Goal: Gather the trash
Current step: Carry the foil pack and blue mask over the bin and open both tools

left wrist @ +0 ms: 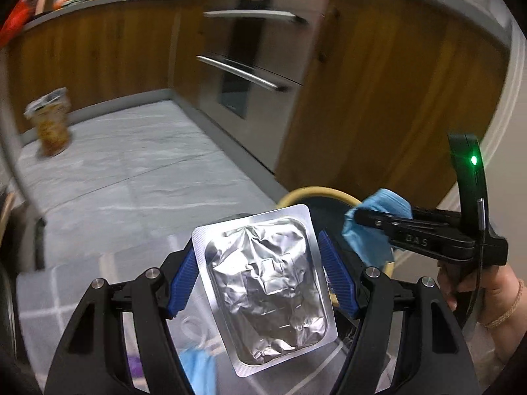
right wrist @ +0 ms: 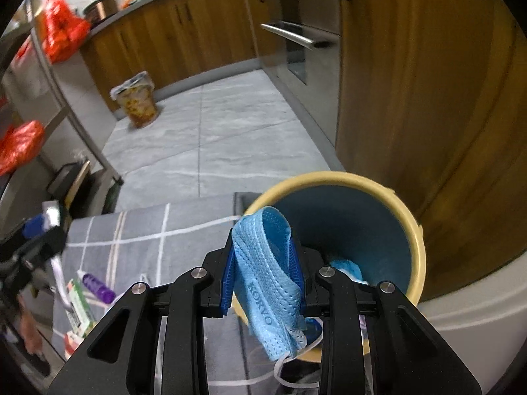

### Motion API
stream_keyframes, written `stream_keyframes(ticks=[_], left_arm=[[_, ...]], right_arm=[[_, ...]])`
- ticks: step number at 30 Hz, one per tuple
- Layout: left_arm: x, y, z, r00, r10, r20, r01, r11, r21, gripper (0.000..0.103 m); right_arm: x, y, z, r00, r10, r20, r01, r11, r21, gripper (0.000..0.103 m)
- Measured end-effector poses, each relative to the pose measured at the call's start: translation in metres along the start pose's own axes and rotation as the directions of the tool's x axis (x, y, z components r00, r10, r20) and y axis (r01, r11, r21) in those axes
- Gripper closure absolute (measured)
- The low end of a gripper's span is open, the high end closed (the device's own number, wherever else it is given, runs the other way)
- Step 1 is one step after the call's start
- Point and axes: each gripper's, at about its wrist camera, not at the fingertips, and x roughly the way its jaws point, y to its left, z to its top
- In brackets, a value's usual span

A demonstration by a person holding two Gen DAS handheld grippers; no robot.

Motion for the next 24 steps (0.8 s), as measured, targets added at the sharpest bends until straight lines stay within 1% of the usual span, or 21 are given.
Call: stream_keyframes(ticks=[1, 2, 3, 4, 6, 8, 11, 14, 19, 24], left_arm=[[0.013, -0.009, 0.001, 1.000, -0.007, -0.015, 0.008, 0.999, 0.047, 0.034], [0.026, -0.017, 0.000, 0.999, 0.000, -0.039, 0.004, 0.995, 0.097, 0.034], [0.040, -0.023, -0.002, 0.998, 0.003, -0.067, 0.006, 0.991, 0.131, 0.034], [0.051, -0.026, -0.003, 0.996, -0.002, -0.088, 0.014, 0.990, 0.140, 0.034], [0.073, -0.030, -0.007, 0.993, -0.006, -0.121, 0.023, 0.990, 0.142, 0.034], [0.088, -0.031, -0.008, 0.991, -0.013, -0.132, 0.031, 0.989, 0.142, 0.034], [0.105, -0.035, -0.010, 0.989, -0.021, -0.144, 0.043, 0.987, 0.154, 0.034], [0.119, -0.041, -0.014, 0.987, -0.022, -0.160, 0.050, 0.984, 0.171, 0.034], [0.128, -0.044, -0.020, 0.985, -0.049, -0.166, 0.079, 0.981, 0.180, 0.034], [0.137, -0.046, -0.023, 0.983, -0.069, -0.170, 0.099, 0.979, 0.178, 0.034]], right_arm=[[0.001, -0.002, 0.000, 1.000, 0.000, -0.001, 0.000, 1.000, 0.004, 0.073], [0.003, -0.003, 0.000, 1.000, -0.003, -0.002, 0.003, 1.000, 0.004, 0.073], [0.007, -0.004, 0.001, 1.000, -0.009, -0.007, 0.009, 1.000, 0.003, 0.073], [0.010, -0.005, 0.001, 1.000, -0.011, -0.012, 0.011, 1.000, 0.001, 0.073], [0.019, -0.007, 0.001, 0.999, -0.018, -0.027, 0.018, 1.000, 0.003, 0.073], [0.025, -0.006, 0.001, 0.999, -0.014, -0.038, 0.014, 1.000, 0.000, 0.073], [0.034, -0.008, 0.002, 0.999, -0.020, -0.049, 0.019, 1.000, -0.009, 0.073], [0.038, -0.014, 0.005, 0.999, -0.023, -0.047, 0.024, 1.000, 0.009, 0.073], [0.035, -0.022, 0.015, 0.999, -0.040, -0.009, 0.040, 0.999, 0.020, 0.073], [0.025, -0.037, 0.028, 0.997, -0.051, 0.061, 0.046, 0.996, 0.071, 0.072]])
